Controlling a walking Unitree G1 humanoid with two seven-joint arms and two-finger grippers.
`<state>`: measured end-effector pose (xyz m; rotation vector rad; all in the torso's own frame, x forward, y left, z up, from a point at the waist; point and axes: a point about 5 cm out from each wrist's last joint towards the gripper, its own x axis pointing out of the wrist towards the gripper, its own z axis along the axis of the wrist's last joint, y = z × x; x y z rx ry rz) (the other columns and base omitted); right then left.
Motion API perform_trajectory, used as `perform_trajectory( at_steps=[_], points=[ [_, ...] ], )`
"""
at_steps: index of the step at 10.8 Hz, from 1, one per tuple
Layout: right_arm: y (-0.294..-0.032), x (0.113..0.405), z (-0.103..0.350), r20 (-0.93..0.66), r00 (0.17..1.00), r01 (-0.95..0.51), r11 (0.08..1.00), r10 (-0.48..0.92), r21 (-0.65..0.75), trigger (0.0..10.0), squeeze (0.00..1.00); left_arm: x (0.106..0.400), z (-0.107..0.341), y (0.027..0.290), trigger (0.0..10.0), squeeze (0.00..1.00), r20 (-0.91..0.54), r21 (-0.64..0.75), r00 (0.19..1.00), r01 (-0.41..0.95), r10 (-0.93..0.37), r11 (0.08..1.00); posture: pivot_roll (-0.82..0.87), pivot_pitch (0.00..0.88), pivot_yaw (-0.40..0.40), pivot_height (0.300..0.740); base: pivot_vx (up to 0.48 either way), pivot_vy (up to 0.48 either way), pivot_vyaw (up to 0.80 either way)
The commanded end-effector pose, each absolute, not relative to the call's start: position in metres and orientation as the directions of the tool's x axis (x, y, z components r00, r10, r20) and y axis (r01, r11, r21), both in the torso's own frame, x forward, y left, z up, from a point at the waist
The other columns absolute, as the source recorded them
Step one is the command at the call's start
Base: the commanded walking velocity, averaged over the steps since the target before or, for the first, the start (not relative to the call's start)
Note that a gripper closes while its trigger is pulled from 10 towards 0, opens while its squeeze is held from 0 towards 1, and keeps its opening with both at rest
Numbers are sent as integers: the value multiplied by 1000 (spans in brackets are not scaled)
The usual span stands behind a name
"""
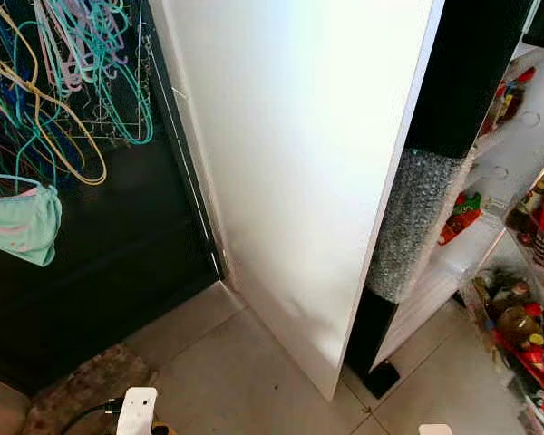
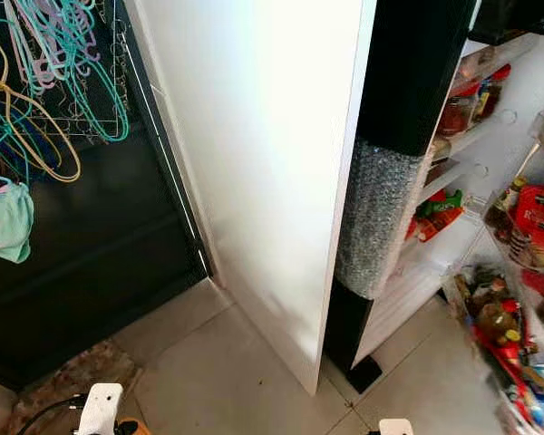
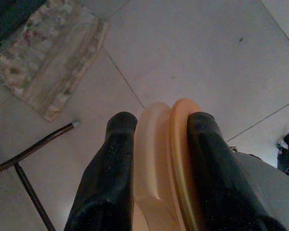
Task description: Restocking fridge
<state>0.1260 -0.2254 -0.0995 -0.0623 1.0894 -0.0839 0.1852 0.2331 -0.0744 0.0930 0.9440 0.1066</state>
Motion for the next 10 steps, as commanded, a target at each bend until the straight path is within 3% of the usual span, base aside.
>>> perform_trajectory(
  at_steps=[1,10],
  points=[
    [-225,124,-100,-884,456,51,995,-105,-91,10000,0,182,-76,233,10000,0,-813,129,569,-36,126,991,-27,0,49,740,0,-360,0],
    [-226,126,-100,-881,461,84,993,-107,-77,10000,0,186,-72,239,10000,0,-804,136,578,-48,138,990,-25,0,65,740,0,-434,0]
  ],
)
